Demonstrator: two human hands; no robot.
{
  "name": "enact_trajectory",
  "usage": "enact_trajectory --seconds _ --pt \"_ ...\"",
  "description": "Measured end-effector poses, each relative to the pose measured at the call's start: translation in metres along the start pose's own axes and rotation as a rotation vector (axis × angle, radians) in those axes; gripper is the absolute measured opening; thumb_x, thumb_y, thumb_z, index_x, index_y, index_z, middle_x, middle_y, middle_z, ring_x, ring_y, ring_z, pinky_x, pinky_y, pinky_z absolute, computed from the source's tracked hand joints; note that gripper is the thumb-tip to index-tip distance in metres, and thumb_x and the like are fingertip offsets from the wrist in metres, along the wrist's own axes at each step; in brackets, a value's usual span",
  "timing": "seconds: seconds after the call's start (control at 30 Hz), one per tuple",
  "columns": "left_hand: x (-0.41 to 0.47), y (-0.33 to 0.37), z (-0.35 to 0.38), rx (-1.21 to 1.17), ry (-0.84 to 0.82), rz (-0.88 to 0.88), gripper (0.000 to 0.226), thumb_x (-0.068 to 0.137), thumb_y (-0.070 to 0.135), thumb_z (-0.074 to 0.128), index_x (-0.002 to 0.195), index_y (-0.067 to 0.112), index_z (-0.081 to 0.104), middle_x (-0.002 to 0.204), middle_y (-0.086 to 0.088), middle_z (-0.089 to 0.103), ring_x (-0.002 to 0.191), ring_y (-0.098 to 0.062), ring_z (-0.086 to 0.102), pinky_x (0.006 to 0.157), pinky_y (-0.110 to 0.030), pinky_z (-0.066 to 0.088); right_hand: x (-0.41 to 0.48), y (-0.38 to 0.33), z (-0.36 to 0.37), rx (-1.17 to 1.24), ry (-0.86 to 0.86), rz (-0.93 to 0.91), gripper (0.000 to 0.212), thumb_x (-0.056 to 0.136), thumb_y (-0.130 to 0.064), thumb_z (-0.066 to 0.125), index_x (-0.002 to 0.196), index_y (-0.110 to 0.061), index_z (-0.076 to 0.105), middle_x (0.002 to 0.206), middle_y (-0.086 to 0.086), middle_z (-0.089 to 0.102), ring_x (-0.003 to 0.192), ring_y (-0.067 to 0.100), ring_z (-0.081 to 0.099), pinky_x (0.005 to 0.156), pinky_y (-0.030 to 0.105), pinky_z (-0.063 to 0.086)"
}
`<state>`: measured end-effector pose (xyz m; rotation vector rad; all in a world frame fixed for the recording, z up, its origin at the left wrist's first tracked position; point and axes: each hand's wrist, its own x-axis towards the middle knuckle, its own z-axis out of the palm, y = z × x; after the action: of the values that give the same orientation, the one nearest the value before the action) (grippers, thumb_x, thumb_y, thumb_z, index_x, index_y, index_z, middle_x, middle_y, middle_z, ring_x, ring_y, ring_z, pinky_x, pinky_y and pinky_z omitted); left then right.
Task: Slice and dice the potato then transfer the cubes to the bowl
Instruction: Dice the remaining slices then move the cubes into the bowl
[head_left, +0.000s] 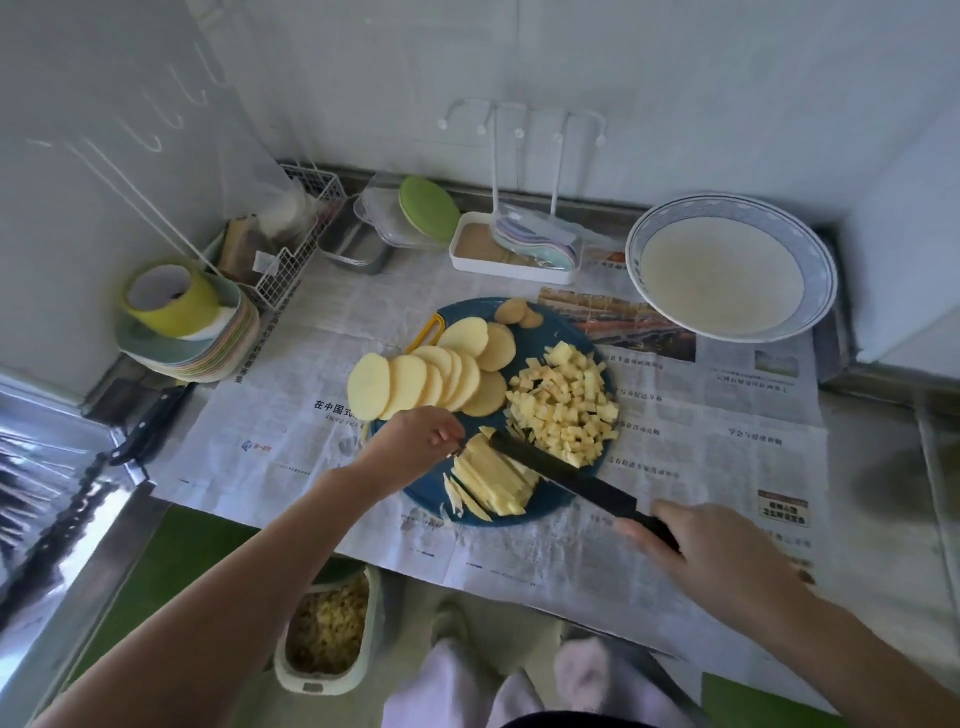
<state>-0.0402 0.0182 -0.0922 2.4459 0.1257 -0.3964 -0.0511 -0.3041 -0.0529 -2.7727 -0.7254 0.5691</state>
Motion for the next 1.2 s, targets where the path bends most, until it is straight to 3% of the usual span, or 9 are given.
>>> enact_trajectory --seconds 0.07,0.17,0.33,0.53,0.7,0.8,0.93,1.03,1.2 --pt "-0.004 -0.009 -0.004 0.062 -0.06 0.082 0.026 0.081 0.026 0.076 0.102 0.029 0.062 0.097 0.02 0.055 0.086 0.004 0.052 0.08 -0.014 0.038 -0.003 -0.003 0.007 0.131 0.038 0.077 0.056 0.082 -0.071 0.021 0.069 -0.024 0.049 0.051 -0.007 0.044 0.04 0.007 0.041 0.044 0.02 0.033" --pt "-0.007 -0.026 -0.004 0.473 -0.173 0.37 0.071 0.069 0.051 0.078 0.132 0.034 0.049 0.131 0.013 0.043 0.121 -0.008 0.038 0.1 -0.024 0.029 -0.006 -0.019 0.018 0.328 0.096 0.18 0.056 0.082 -0.067 0.031 0.062 -0.017 0.046 0.045 -0.006 0.038 0.036 0.008 0.037 0.043 0.021 0.031" --pt "0.018 -0.032 0.0 0.776 -0.299 0.713 0.109 0.056 0.07 0.073 0.146 0.029 0.029 0.148 -0.001 0.039 0.129 -0.026 0.042 0.104 -0.042 0.038 -0.011 -0.041 0.037 0.489 0.228 0.339 0.055 0.084 -0.064 0.035 0.057 -0.017 0.045 0.044 -0.006 0.035 0.037 0.005 0.033 0.044 0.022 0.03" --pt "0.045 -0.019 0.006 0.714 -0.412 0.88 0.115 0.062 0.069 0.071 0.151 0.019 0.017 0.154 -0.001 0.031 0.137 -0.02 0.026 0.116 -0.03 0.014 -0.033 -0.063 0.055 0.556 0.398 0.46 0.056 0.085 -0.062 0.035 0.053 -0.016 0.036 0.044 -0.006 0.026 0.039 0.009 0.029 0.045 0.021 0.027" --pt "0.057 -0.011 0.015 0.655 -0.434 0.953 0.106 0.072 0.056 0.073 0.153 0.017 0.017 0.157 -0.004 0.023 0.142 -0.019 0.015 0.106 -0.012 -0.016 -0.045 -0.083 0.068 0.615 0.458 0.539 0.061 0.09 -0.065 0.039 0.052 -0.017 0.035 0.042 -0.005 0.029 0.039 0.01 0.03 0.044 0.019 0.026" --pt "0.057 -0.007 0.019 0.685 -0.445 0.954 0.108 0.073 0.057 0.072 0.153 0.016 0.012 0.158 -0.004 0.018 0.142 -0.018 0.009 0.104 -0.012 -0.018 -0.047 -0.092 0.072 0.646 0.465 0.587 0.054 0.09 -0.053 0.045 0.052 -0.015 0.035 0.042 -0.006 0.028 0.04 0.011 0.028 0.044 0.021 0.025" --pt "0.056 -0.016 0.027 0.735 -0.414 0.945 0.112 0.072 0.065 0.066 0.153 0.023 0.003 0.156 -0.006 0.02 0.142 -0.023 0.011 0.112 -0.025 -0.009 -0.049 -0.102 0.079 0.642 0.486 0.59 0.061 0.089 -0.067 0.036 0.052 -0.019 0.032 0.042 -0.006 0.029 0.039 0.01 0.03 0.044 0.02 0.024" --pt "0.055 -0.019 0.03 0.711 -0.368 0.943 0.104 0.07 0.067 0.065 0.151 0.026 0.014 0.144 -0.009 0.035 0.134 -0.025 0.024 0.114 -0.033 0.005 -0.048 -0.107 0.089 0.662 0.502 0.602 0.064 0.08 -0.074 0.029 0.053 -0.016 0.035 0.044 -0.006 0.031 0.04 0.011 0.035 0.045 0.02 0.027" --pt "0.054 -0.025 0.04 0.692 -0.304 0.898 0.096 0.071 0.067 0.062 0.148 0.026 0.023 0.144 -0.011 0.036 0.135 -0.031 0.027 0.116 -0.038 0.013 -0.05 -0.12 0.114 0.732 0.462 0.578 0.07 0.08 -0.076 0.027 0.056 -0.012 0.039 0.047 0.0 0.031 0.042 0.011 0.036 0.047 0.024 0.026"
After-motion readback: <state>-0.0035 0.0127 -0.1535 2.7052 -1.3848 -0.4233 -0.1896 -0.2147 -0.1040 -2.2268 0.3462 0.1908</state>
